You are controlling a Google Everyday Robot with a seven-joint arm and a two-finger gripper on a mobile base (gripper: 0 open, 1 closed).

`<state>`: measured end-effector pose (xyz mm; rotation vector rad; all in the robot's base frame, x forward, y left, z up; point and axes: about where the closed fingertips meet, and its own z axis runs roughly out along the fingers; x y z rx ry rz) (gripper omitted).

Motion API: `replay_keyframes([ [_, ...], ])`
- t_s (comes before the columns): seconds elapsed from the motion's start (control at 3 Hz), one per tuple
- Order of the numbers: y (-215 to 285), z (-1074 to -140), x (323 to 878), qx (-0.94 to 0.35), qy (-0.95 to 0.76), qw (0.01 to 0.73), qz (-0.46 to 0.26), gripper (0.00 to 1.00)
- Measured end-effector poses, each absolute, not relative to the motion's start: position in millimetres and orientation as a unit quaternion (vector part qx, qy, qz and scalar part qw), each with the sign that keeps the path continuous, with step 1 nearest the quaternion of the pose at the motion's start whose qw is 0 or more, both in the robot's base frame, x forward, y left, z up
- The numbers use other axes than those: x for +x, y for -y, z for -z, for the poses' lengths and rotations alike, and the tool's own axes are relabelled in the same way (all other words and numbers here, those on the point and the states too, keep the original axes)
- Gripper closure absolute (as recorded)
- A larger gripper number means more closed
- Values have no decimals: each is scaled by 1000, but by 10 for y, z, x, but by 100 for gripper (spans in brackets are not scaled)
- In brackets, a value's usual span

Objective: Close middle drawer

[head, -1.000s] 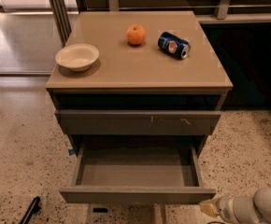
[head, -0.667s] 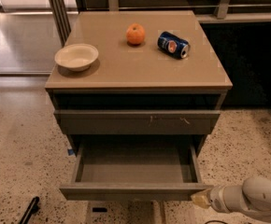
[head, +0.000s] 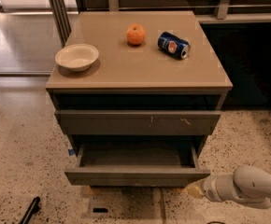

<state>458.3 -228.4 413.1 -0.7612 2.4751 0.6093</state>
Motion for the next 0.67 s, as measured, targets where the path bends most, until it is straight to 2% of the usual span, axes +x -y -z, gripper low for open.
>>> replay_keyframes([
  [0.33,2273,-4111,4581,-275,-904,244,-221,100],
  [0.67,2305,-4217,4756,-277,-902,276,-186,100],
])
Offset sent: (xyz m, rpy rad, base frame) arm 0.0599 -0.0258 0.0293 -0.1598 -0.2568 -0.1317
